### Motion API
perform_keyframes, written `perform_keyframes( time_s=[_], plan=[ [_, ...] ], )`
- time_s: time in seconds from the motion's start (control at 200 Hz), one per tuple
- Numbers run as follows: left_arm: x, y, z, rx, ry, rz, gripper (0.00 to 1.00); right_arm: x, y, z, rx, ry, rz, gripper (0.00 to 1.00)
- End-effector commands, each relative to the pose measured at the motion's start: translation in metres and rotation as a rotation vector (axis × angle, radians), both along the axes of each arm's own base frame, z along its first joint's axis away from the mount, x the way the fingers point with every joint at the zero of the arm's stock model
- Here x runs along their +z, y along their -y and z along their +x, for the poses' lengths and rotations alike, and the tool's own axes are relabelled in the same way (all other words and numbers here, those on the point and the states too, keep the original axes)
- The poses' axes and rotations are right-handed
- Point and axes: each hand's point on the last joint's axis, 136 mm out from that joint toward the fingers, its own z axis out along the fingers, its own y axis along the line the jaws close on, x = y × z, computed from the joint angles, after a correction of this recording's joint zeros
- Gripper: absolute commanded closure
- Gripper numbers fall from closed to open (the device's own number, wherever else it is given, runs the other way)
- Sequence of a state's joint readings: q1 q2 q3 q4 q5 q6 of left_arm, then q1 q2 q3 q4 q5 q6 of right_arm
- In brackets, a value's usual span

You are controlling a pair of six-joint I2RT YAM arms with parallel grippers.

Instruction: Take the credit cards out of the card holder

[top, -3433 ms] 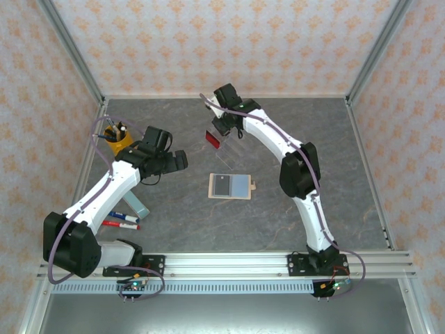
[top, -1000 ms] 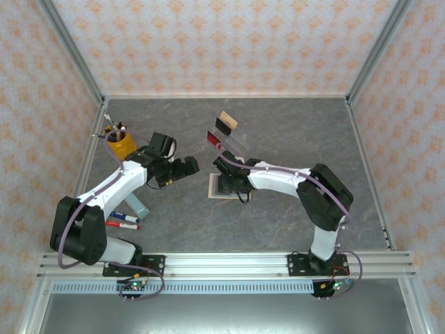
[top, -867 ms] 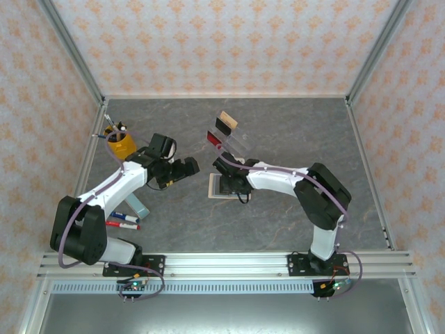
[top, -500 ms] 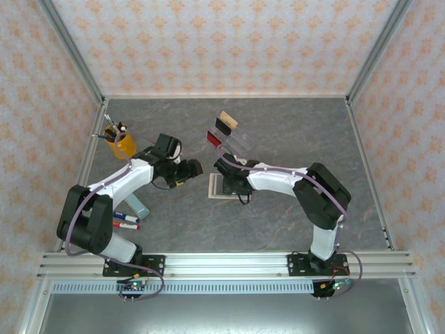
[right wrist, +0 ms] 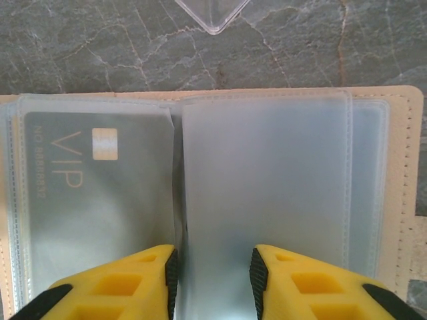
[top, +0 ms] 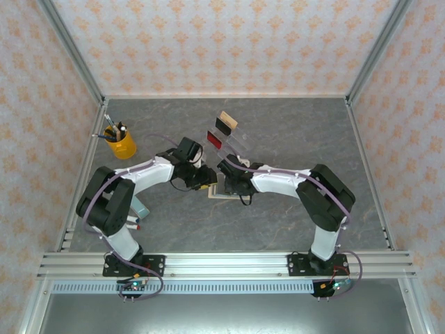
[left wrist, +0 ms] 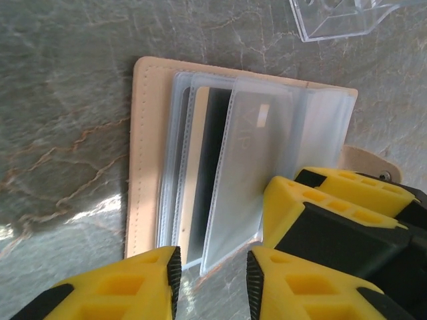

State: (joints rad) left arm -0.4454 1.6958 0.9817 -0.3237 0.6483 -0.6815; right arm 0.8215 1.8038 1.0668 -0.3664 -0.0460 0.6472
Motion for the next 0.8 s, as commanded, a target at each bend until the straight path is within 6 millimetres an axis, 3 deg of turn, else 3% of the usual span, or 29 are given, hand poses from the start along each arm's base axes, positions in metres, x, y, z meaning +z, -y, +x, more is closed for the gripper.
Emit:
perform_keyframes(
  time_s=[0.0,0.35,0.796],
  plan=[
    [0.009,0.012,0.011,-0.016,0.029,-0.038,0.67,-0.025,0.023,-0.015,-0.031,-0.075,-0.061,0.66],
    [-0.007,0.025,0.01,-0.039,-0.023,-0.086,0.67,-0.027,0.024,-0.016,-0.037,-0.087,-0.044,0.66],
    [-0.006,0.038,0.01,-0.081,-0.021,-0.136,0.67,-0.022,0.022,-0.014,-0.049,-0.079,-0.008,0.66]
  ],
)
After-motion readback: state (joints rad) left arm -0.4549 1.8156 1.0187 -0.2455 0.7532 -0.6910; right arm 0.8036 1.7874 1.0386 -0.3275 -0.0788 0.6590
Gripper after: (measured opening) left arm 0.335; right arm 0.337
